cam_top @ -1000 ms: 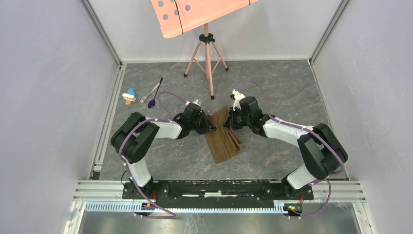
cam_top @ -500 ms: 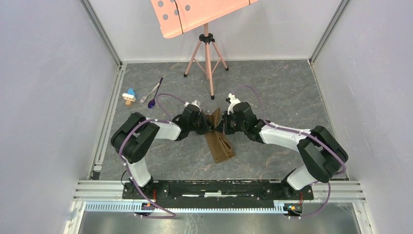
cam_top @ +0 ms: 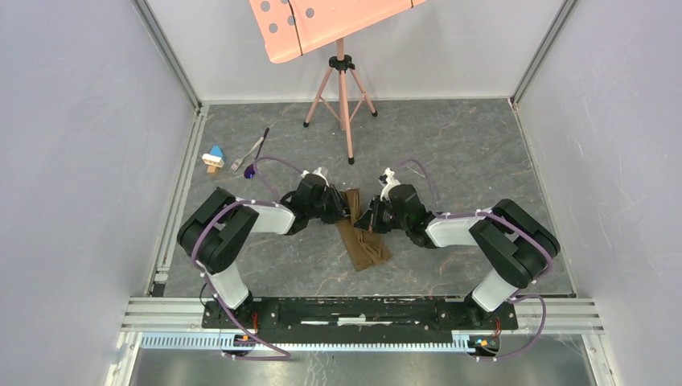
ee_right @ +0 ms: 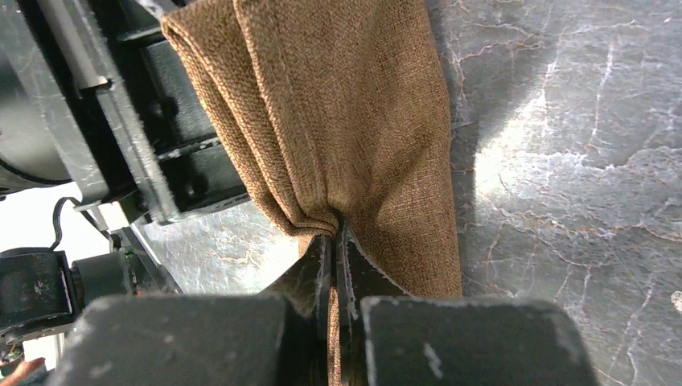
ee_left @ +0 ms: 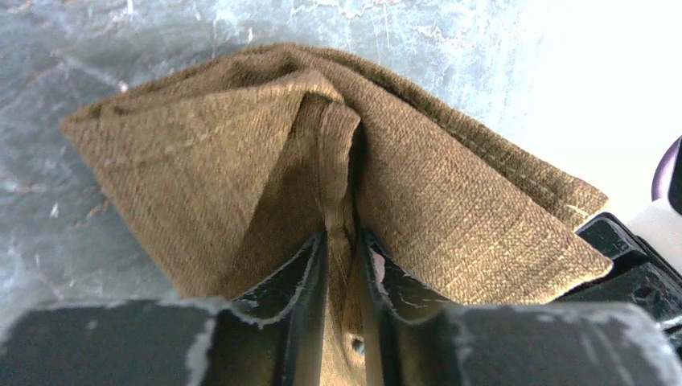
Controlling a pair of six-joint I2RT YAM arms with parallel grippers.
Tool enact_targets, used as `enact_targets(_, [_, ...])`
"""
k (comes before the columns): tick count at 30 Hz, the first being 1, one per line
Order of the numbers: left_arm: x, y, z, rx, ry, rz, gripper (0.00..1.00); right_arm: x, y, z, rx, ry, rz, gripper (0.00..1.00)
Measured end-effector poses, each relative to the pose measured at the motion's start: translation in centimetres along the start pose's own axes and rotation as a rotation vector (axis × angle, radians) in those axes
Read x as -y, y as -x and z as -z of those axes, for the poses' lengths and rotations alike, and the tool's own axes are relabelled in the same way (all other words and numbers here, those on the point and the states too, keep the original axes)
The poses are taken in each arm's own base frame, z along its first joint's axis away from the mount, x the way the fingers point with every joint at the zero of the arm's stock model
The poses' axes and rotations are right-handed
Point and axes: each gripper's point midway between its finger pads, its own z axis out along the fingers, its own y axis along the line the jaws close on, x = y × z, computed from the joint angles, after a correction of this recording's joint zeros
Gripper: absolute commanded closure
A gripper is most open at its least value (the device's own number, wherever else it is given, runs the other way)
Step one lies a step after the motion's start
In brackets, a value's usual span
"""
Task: Fold the napkin into a case and place the utensils inside
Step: Fold the 2/3-rectangle-folded napkin at the center of the board.
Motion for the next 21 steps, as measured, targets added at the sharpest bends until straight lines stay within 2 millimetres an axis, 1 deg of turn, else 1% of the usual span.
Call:
enact_targets(2, [0.0, 0.1, 0.6, -0.006, 0.004, 0.006, 0.65, -0.1, 0.1, 0.0, 0.003, 0.002, 0.002, 1.0])
enact_targets(6, [-0.2, 0.6, 2.6, -0.01, 0.011, 0.03, 0.62, -0.3, 0.3, -0.1, 0.001, 0.0, 0.007, 1.0])
enact_targets(8, [-0.1, 1.1, 3.7, 0.002, 0.004, 0.041, 0.62, -0.6, 0.7, -0.2, 0.004, 0.002, 0.011, 1.0])
enact_targets(10, [-0.1, 1.7, 4.5, 0.021, -0.003, 0.045, 0.64, -0.9, 1.0, -0.3, 0.007, 0.002, 0.012, 1.0])
enact_targets(12, [-0.3, 1.9, 4.6, 0.017, -0.006, 0.034, 0.66, -1.1, 1.4, -0.4, 0.014, 0.002, 0.013, 1.0])
enact_targets(14, [-0.9, 1.3, 4.1, -0.011, 0.005, 0.027, 0.66, -1.3, 1.7, -0.5, 0.015, -0.007, 0.014, 1.0])
enact_targets(17, [-2.4, -0.2, 2.9, -0.077, 0.025, 0.04, 0.7, -1.7, 2.1, -0.6, 0.019, -0.019, 0.018, 1.0])
enact_targets(21, [-2.1, -0.4, 2.6, -0.09, -0.004, 0.033, 0.71, -2.4, 2.2, -1.0, 0.021, -0.022, 0.029, 1.0])
